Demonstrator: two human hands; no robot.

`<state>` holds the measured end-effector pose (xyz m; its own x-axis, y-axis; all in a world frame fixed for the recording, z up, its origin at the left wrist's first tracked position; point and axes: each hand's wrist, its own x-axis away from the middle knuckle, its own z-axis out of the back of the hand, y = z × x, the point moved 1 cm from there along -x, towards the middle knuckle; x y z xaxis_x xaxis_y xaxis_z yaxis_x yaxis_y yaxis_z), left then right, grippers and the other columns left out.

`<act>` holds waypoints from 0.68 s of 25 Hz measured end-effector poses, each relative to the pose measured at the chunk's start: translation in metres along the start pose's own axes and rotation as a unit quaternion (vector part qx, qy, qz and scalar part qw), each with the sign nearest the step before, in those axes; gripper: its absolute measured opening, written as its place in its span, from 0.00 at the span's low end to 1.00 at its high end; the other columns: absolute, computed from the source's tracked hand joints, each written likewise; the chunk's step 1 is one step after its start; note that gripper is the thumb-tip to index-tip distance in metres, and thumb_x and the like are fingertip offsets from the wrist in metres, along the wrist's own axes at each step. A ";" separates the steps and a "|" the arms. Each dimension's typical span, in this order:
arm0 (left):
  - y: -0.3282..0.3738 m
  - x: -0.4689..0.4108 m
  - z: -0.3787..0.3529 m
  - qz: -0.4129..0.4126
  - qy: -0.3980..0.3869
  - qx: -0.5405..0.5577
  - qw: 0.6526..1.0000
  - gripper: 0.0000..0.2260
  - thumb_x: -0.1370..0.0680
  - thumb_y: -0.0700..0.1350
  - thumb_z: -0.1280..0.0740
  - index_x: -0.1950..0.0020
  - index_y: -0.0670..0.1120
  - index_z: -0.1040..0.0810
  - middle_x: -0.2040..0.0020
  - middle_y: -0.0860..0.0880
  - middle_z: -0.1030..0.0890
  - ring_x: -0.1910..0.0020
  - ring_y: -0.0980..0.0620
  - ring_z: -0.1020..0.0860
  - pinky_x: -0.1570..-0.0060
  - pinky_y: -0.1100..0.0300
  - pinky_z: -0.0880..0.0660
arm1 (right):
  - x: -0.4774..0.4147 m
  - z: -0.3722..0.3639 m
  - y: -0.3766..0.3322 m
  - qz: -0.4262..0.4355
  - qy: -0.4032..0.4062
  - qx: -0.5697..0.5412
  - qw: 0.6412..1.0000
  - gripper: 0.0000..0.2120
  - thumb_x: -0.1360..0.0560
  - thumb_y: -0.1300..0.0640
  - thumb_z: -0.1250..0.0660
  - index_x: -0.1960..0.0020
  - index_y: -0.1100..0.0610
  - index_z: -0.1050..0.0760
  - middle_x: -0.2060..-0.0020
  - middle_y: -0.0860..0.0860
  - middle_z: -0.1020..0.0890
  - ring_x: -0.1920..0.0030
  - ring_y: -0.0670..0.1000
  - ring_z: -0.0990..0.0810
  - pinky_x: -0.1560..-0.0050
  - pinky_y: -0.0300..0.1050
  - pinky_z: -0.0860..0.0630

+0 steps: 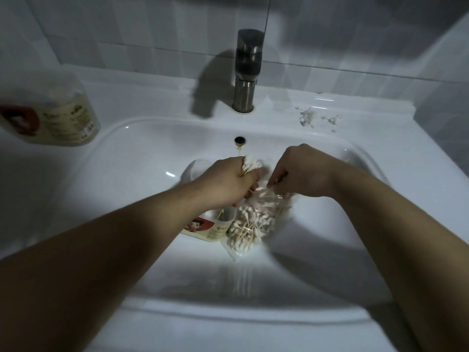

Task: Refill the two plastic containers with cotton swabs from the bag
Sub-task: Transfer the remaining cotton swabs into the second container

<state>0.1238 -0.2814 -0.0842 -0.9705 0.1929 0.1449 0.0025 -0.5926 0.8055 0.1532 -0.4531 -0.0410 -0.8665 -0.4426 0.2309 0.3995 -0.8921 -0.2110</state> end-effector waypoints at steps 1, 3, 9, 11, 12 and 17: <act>-0.001 0.000 0.000 -0.005 -0.007 -0.027 1.000 0.10 0.16 0.53 0.39 0.49 0.50 0.21 0.56 0.50 0.14 0.60 0.50 0.14 0.60 0.53 0.18 | 0.001 0.003 0.003 -0.013 0.013 -0.023 1.000 0.07 0.27 0.56 0.26 0.52 0.47 0.13 0.64 0.39 0.15 0.65 0.35 0.21 0.64 0.29 0.29; -0.001 0.001 -0.001 -0.003 -0.010 0.004 1.000 0.08 0.15 0.51 0.39 0.50 0.53 0.23 0.54 0.51 0.14 0.60 0.53 0.14 0.66 0.56 0.20 | 0.005 0.007 0.006 -0.038 0.038 -0.079 0.995 0.05 0.28 0.56 0.25 0.55 0.47 0.13 0.68 0.41 0.15 0.64 0.37 0.18 0.60 0.32 0.24; -0.003 -0.007 0.004 0.007 0.071 0.094 0.993 0.12 0.16 0.51 0.38 0.52 0.44 0.22 0.66 0.49 0.22 0.68 0.49 0.23 0.64 0.55 0.25 | 0.010 0.013 0.011 -0.070 0.065 -0.233 0.968 0.03 0.26 0.61 0.26 0.56 0.55 0.13 0.67 0.49 0.13 0.62 0.45 0.13 0.46 0.46 0.17; -0.005 -0.010 0.003 0.020 0.077 0.133 0.988 0.15 0.18 0.54 0.35 0.49 0.42 0.21 0.68 0.49 0.26 0.68 0.48 0.26 0.62 0.53 0.27 | 0.010 0.014 0.012 -0.067 0.071 -0.290 0.952 0.03 0.26 0.64 0.26 0.54 0.59 0.13 0.65 0.53 0.13 0.61 0.49 0.12 0.46 0.46 0.17; -0.006 -0.011 0.002 0.030 0.078 0.153 0.985 0.16 0.18 0.54 0.35 0.48 0.41 0.20 0.69 0.50 0.27 0.69 0.49 0.27 0.62 0.53 0.27 | 0.010 0.013 0.012 -0.064 0.078 -0.312 0.945 0.04 0.27 0.65 0.26 0.54 0.60 0.14 0.64 0.55 0.13 0.61 0.50 0.12 0.45 0.47 0.17; -0.002 -0.007 -0.001 0.043 0.067 0.185 0.980 0.15 0.20 0.56 0.32 0.53 0.44 0.20 0.72 0.51 0.28 0.73 0.53 0.28 0.63 0.56 0.28 | 0.008 0.013 0.015 -0.056 0.089 -0.379 0.919 0.04 0.27 0.68 0.26 0.53 0.64 0.14 0.61 0.59 0.13 0.58 0.54 0.12 0.43 0.53 0.18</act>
<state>0.1306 -0.2825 -0.0879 -0.9858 0.0361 0.1637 0.1478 -0.2740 0.9503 0.1561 -0.4712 -0.0297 -0.9521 -0.2687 0.1463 0.0395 -0.5821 -0.8121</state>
